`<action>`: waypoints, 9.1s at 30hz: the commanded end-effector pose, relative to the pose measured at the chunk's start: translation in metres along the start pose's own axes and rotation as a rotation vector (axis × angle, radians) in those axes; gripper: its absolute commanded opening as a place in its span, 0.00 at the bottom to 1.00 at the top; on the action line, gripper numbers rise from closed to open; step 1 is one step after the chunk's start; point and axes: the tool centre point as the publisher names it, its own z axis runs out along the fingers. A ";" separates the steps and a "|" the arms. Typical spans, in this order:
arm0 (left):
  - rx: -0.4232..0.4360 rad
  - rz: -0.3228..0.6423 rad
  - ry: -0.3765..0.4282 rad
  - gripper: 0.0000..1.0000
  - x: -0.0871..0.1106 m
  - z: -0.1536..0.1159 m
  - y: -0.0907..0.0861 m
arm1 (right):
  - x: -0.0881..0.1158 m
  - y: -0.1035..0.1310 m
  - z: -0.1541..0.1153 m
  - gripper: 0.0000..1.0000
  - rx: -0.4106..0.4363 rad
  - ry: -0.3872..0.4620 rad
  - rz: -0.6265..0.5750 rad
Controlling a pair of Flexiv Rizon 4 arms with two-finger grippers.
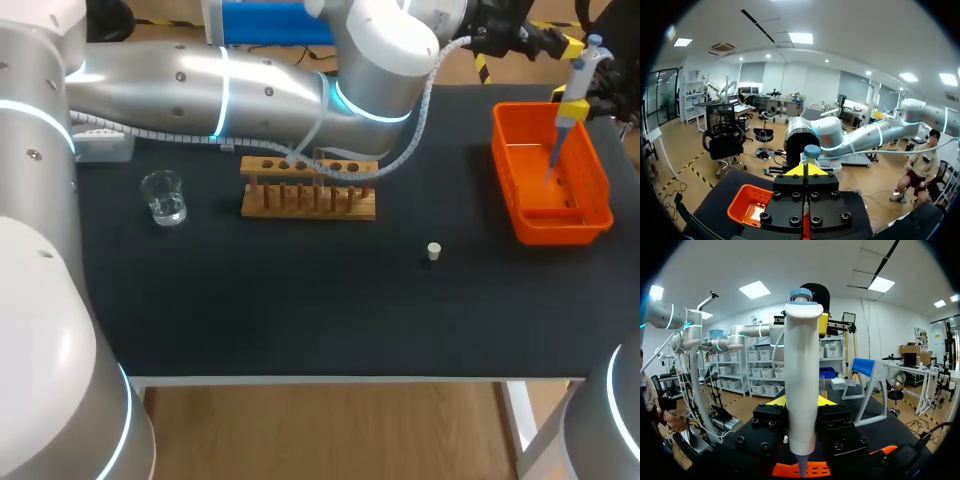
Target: Invert the test tube, pick up the pipette, mount the tip to pipette, aspirate from beaker and dispense into the tube, eject the tip, return the pipette, and cap with the stopper.
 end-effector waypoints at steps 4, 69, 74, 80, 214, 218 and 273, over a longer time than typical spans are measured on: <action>-0.001 -0.008 0.004 0.00 -0.003 0.008 0.014 | -0.003 0.007 0.000 0.00 0.000 0.007 0.000; 0.051 0.180 -0.053 1.00 0.042 -0.120 -0.010 | -0.003 0.007 0.000 0.00 0.000 0.007 0.000; 0.068 0.176 -0.054 1.00 0.051 -0.137 0.005 | -0.003 0.007 0.000 0.00 0.000 0.007 0.000; 0.090 0.187 -0.044 1.00 0.060 -0.154 0.023 | -0.003 0.007 0.000 0.00 0.000 0.007 0.000; 0.242 0.120 -0.167 1.00 0.102 -0.288 0.166 | 0.060 0.025 0.095 0.00 0.117 -0.033 -0.058; 0.242 0.120 -0.167 1.00 0.102 -0.288 0.166 | 0.066 0.020 0.117 0.00 0.096 -0.025 -0.041; 0.242 0.120 -0.167 1.00 0.102 -0.288 0.166 | 0.083 -0.019 0.333 0.00 0.045 0.108 -0.015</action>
